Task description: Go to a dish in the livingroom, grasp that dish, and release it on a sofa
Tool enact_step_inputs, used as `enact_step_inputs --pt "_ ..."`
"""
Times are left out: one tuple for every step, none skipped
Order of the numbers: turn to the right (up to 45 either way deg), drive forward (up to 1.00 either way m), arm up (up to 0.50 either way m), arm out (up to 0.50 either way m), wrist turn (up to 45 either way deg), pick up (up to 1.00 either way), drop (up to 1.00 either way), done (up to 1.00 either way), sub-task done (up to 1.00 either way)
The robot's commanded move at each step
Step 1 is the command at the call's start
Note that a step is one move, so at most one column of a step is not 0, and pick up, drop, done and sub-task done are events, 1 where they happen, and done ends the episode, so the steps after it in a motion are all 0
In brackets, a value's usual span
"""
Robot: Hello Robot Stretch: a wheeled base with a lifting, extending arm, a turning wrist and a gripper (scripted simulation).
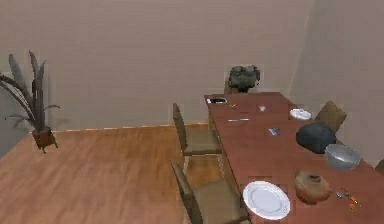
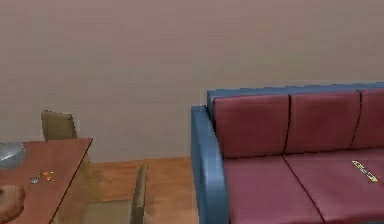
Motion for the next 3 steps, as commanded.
enact_step_inputs --pt "45.0 0.0 0.0 0.0 0.0 0.0 0.0 0.0 0.0" --pt "21.0 0.0 0.0 0.0 0.0 0.0 0.0 0.0 0.0" --pt "0.0 0.3 0.0 0.0 0.0 0.0 0.0 0.0 0.0"
